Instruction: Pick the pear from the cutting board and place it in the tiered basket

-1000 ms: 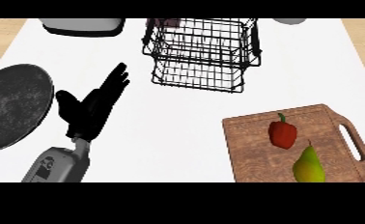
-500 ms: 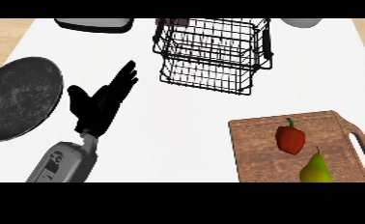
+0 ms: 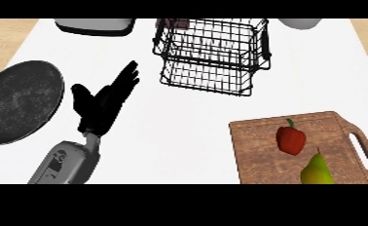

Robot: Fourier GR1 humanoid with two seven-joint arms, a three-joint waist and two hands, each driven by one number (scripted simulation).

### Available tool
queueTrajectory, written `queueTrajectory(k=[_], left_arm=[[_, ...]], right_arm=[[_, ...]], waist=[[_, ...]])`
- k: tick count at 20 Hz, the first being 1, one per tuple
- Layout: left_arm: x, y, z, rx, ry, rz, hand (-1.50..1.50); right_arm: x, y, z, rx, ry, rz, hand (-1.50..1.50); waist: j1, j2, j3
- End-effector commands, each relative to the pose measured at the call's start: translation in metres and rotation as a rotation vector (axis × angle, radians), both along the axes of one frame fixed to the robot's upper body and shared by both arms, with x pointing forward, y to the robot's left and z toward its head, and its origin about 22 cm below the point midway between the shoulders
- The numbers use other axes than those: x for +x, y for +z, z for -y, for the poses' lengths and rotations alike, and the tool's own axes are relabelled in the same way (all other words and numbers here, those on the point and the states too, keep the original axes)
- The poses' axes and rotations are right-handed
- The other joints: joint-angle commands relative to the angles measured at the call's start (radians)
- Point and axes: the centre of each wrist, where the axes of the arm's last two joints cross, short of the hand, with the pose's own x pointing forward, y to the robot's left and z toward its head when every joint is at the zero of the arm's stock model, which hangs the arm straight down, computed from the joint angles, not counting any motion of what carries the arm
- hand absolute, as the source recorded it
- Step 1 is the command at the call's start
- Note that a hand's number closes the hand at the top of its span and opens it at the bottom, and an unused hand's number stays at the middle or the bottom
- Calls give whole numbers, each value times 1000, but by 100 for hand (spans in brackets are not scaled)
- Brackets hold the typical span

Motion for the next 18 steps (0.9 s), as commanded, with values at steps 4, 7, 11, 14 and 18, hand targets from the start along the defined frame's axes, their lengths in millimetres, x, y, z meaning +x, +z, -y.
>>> queueTrajectory(k=[4, 7, 11, 14, 18], left_arm=[[-7, -8, -14, 9, 17, -18, 0], [-4, -10, -20, 8, 50, -37, 0], [-7, -12, -12, -13, 76, -43, 0], [-15, -15, -10, -17, 70, -42, 0], [-10, -17, -25, -7, 81, -43, 0]], right_arm=[[52, -1, -25, 9, -85, -162, -150], [63, -12, -38, -18, -102, -191, -150], [85, -18, -53, -35, -109, -192, -150], [101, -12, -52, -44, -106, -192, -150], [109, -13, -52, -54, -97, -186, -150]], waist=[[-32, -19, 3], [-55, -23, 4], [-70, -28, 5], [-74, -29, 6], [-86, -30, 6]])
